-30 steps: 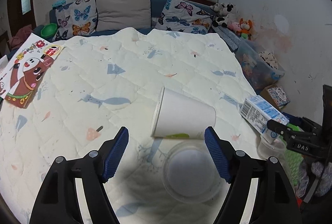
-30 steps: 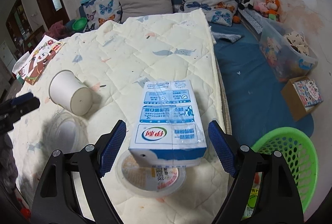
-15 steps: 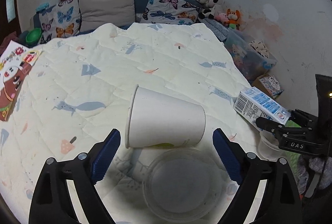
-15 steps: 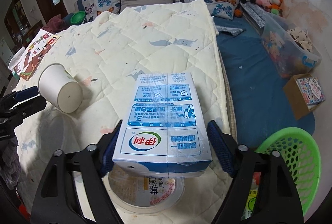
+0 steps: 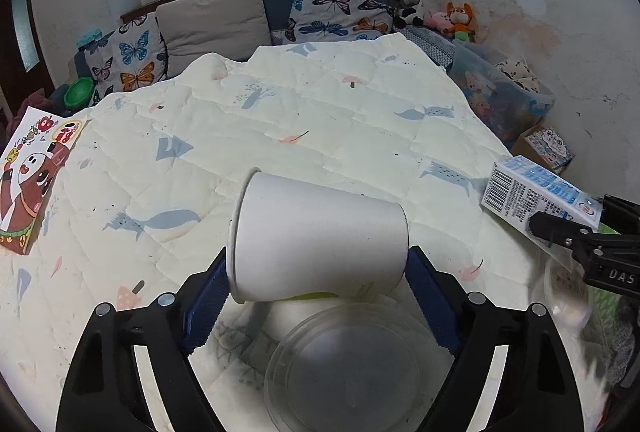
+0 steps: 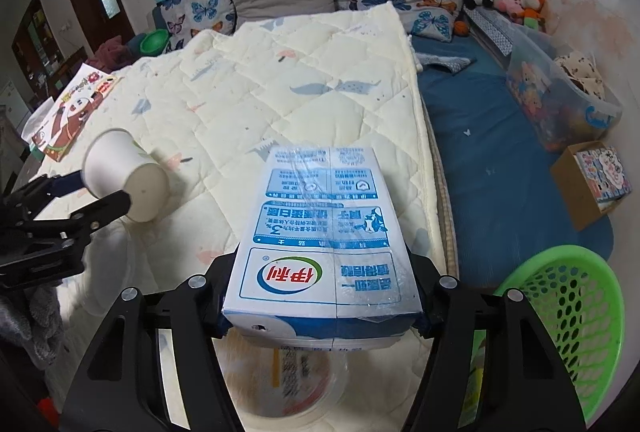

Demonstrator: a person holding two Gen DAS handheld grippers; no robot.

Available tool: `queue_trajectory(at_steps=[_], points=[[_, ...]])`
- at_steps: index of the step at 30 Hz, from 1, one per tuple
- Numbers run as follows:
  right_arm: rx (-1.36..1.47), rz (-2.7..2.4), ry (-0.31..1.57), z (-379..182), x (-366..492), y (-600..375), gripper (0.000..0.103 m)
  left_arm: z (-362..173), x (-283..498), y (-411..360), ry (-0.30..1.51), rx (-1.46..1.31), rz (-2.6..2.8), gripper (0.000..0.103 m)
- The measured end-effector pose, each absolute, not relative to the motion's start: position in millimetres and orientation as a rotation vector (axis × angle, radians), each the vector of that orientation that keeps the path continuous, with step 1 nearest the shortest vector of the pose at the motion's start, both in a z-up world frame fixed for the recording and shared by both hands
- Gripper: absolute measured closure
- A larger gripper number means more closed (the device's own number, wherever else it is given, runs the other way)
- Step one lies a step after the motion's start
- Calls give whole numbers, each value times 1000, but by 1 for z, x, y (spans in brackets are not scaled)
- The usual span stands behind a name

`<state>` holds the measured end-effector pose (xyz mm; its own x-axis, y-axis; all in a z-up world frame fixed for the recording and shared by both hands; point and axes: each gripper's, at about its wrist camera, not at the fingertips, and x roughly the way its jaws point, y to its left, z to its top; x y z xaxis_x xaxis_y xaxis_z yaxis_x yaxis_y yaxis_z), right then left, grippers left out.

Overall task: Collect trash
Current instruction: 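Drop the milk carton into the basket with the right tool while the left grasps the paper cup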

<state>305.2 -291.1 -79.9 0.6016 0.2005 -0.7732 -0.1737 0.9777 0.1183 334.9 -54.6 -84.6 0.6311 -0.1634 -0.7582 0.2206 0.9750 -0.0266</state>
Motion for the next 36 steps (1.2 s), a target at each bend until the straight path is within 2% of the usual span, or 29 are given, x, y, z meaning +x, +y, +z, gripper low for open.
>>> queue_trajectory(at_steps=[12,23,36], points=[[82,208,823,-52,273,-309,39,-52,311,-57,796,39,-242,21],[104,125,772,-30,218,-358,39,-19,274,-102,758,26,-375,21],[119,-20,792,-44,169,-421,39,-11,246,-166,755,68,-482,21]])
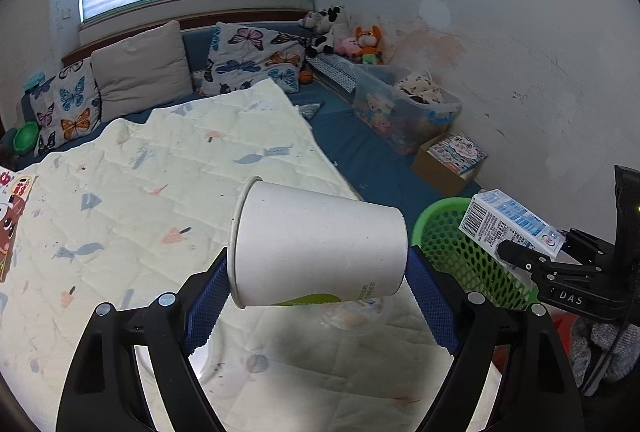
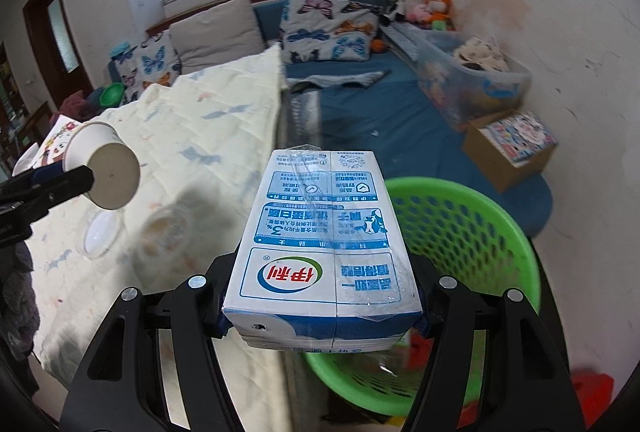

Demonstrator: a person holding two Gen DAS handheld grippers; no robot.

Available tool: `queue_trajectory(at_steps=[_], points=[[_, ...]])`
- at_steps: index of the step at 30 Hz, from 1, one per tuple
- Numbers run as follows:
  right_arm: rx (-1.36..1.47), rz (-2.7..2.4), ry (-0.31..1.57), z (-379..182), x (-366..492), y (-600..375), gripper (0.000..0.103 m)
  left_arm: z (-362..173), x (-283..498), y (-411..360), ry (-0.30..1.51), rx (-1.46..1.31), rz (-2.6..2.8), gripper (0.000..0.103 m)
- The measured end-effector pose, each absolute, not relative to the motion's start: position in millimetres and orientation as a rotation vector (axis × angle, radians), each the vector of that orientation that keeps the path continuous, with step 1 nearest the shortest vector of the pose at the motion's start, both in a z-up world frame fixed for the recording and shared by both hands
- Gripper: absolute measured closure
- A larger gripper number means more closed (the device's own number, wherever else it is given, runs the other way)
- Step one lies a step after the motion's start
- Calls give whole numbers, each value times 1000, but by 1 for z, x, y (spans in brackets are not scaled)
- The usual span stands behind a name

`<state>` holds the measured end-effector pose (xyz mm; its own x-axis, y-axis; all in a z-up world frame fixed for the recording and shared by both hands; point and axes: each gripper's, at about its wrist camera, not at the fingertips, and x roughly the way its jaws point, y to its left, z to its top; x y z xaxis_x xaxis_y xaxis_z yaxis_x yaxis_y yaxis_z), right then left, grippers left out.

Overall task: Collect trash
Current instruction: 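Drop the milk carton into the basket with the right tool while the left grasps the paper cup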

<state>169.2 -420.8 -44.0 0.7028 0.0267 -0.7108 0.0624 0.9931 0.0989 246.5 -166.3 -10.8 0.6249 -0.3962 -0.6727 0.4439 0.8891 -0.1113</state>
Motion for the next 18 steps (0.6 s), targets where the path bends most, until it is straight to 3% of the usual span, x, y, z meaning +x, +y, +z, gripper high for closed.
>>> queue_trajectory(at_steps=[18], points=[[164,-152,811,-64,150,-488,33,-5,228,-226,755,127,-565,21]])
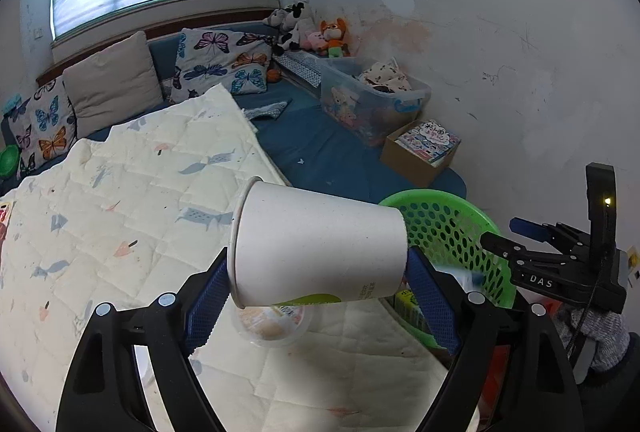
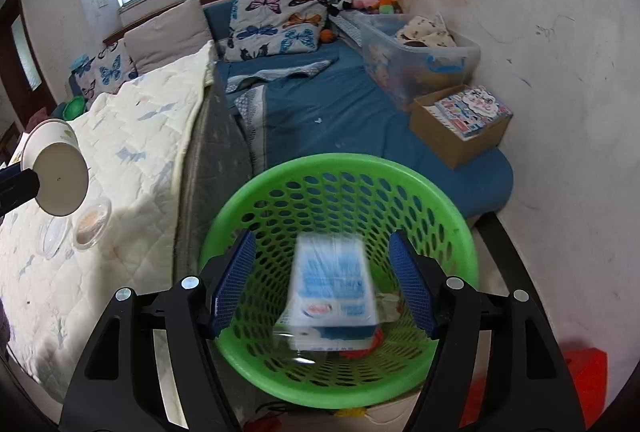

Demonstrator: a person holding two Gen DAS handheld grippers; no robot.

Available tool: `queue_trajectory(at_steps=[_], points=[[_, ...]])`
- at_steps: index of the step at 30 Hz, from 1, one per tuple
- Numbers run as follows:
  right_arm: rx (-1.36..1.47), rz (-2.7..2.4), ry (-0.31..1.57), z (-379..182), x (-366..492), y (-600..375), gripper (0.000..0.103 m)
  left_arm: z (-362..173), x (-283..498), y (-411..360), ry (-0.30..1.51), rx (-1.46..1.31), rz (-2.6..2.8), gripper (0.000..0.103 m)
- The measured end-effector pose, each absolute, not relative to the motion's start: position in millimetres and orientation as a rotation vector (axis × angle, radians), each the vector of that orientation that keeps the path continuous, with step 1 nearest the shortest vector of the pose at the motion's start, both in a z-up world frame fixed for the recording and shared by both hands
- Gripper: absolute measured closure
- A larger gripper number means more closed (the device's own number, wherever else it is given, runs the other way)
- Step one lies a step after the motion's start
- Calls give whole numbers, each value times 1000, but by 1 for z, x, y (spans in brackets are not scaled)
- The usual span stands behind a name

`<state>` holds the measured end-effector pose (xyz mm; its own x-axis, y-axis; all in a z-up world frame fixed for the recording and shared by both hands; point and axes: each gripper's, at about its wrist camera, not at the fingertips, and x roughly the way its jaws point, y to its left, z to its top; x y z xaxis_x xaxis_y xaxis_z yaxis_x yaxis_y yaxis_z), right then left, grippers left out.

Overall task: Collect trash
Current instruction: 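Drop the milk carton into the basket with the right tool while the left grasps the paper cup, then carry the paper cup over the green basket and open the left tool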

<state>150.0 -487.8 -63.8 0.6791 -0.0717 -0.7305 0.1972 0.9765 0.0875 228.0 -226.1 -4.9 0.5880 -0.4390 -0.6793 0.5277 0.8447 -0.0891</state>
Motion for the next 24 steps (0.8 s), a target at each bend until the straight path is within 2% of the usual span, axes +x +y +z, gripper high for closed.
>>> queue_trajectory(at_steps=[24], points=[[183,-168,741,-50,96,-506,29,-44,224,-325,871,189,-674,21]])
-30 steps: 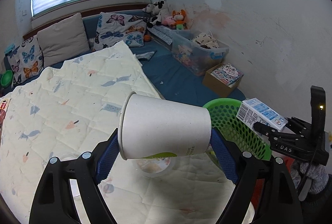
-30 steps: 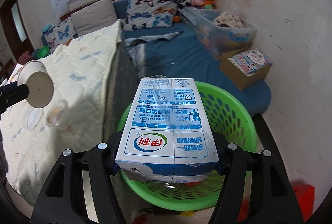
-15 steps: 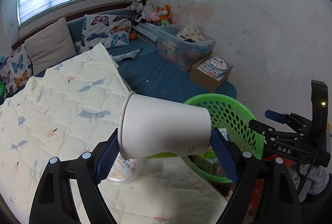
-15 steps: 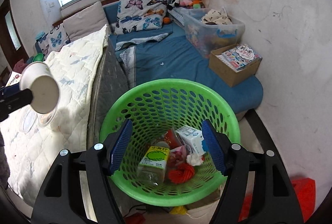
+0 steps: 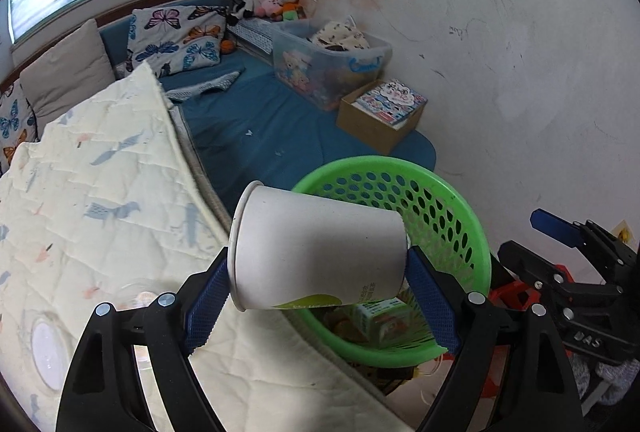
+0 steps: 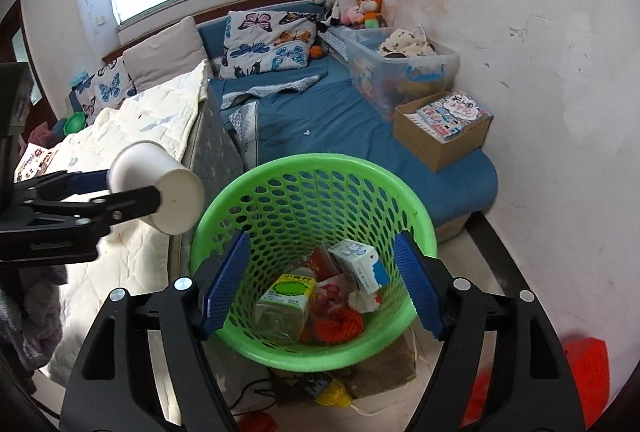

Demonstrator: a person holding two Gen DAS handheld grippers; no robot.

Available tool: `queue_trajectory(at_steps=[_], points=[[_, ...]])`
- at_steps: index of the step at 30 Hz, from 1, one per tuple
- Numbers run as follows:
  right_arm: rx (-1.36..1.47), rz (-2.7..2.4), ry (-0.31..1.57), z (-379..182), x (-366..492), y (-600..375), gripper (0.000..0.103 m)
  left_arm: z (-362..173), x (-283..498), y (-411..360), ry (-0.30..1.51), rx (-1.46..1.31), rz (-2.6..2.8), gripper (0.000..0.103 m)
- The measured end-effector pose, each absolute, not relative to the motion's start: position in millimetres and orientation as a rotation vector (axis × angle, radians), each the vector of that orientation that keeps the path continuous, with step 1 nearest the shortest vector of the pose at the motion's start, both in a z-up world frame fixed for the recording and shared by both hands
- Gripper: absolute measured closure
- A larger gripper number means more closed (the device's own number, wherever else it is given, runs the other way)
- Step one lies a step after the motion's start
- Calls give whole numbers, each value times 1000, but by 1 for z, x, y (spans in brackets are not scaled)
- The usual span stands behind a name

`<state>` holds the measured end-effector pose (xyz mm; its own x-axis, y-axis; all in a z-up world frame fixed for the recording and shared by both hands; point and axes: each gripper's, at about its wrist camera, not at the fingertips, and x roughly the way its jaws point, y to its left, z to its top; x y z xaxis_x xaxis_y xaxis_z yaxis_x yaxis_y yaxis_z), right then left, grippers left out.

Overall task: Collect trash
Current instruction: 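Carry the paper cup over the green basket and open the left tool, then move both open tools back over the bed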

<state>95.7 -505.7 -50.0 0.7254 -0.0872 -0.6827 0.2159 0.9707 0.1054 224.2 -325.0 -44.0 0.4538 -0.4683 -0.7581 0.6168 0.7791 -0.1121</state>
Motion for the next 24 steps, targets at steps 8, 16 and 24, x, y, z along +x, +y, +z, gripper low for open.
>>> queue_trajectory(at_steps=[8,16,24], points=[[202,-170,739,-52,90,-510,28,-49,216,-341,887,189,-715,18],[206,-146,741,-54,90,-499,28,-39,211,-323,859,187,-702,15],[184,-89,729,-46,96,-474,28,-23,208,-276,818,167,-615,15]])
